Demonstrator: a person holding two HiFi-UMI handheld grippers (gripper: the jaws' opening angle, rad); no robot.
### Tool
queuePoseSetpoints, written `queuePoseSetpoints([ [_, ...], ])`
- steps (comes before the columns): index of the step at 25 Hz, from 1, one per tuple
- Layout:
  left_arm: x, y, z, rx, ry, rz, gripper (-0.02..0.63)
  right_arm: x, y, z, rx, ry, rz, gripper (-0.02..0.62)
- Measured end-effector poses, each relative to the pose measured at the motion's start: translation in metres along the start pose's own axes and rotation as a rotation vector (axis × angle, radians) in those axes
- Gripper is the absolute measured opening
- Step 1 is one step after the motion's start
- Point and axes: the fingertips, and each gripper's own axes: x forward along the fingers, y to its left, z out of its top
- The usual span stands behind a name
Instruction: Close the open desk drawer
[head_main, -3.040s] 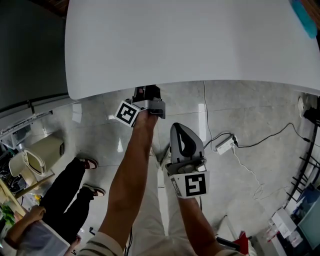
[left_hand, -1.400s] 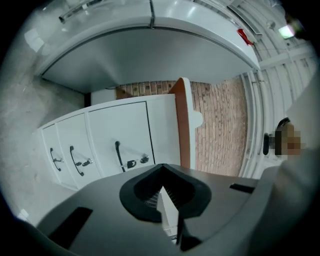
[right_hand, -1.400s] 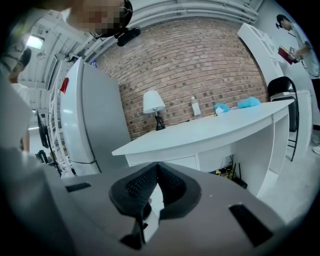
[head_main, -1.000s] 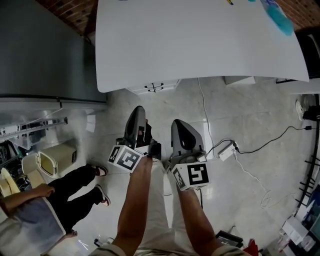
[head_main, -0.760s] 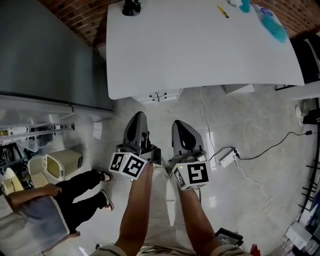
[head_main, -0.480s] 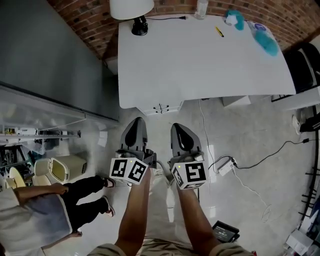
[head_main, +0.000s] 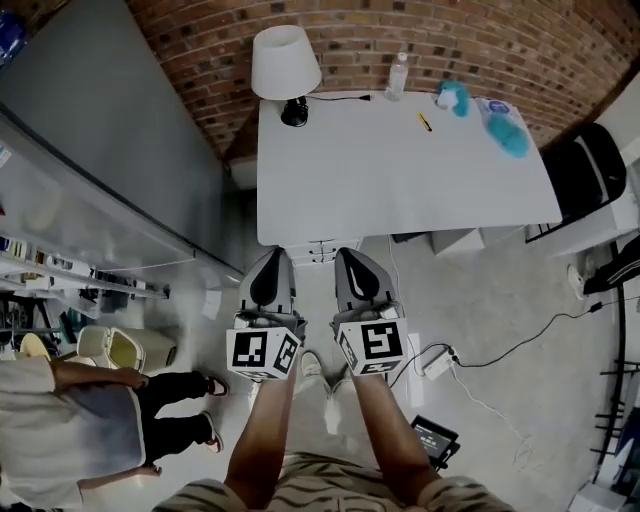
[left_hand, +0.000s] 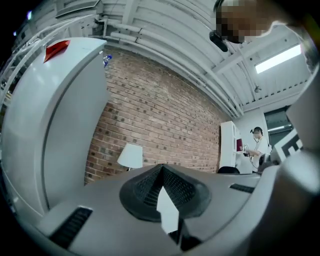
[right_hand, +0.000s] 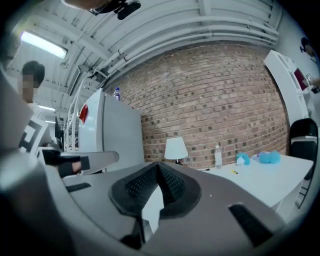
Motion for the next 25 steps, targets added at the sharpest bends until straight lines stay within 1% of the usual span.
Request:
queuePoseSetpoints([
  [2, -0.009, -0.006, 0.014, 0.03, 0.0, 0.0, 0.006, -0.003, 0.003, 0.024, -0.028, -0.016, -0.004, 0.011],
  [4, -0.016, -0.011, 0.032, 0.033, -0.01, -0.006, 0.006, -0.01, 0.005, 0.044, -0.037, -0.028, -0.011, 0.011],
  [6, -0.021, -0.017, 0.053, 0.037, -0.025, -0.016, 0.006, -0.018, 0.01, 0.058, -0.052, -0.032, -0.01, 0.011],
  [10, -0.03, -0.032, 0.086, 0.078, -0.054, -0.03, 0.006, -0.036, 0.019, 0.084, -0.102, -0.067, 0.005, 0.011],
  [15, -0.049, -0.05, 0.095, 0.097, -0.038, -0.057, 0.006, -0.055, 0.03, 0.099, -0.109, -0.079, 0.019, 0.011],
  [19, -0.058, -0.06, 0.098, 0.094, -0.023, -0.066, 0.006, -0.066, 0.035, 0.109, -0.12, -0.084, 0.026, 0.011],
  [25, -0.07, -0.081, 0.121, 0.112, -0.063, -0.103, 0.006, -0.081, 0.049, 0.13, -0.14, -0.118, 0.034, 0.011],
])
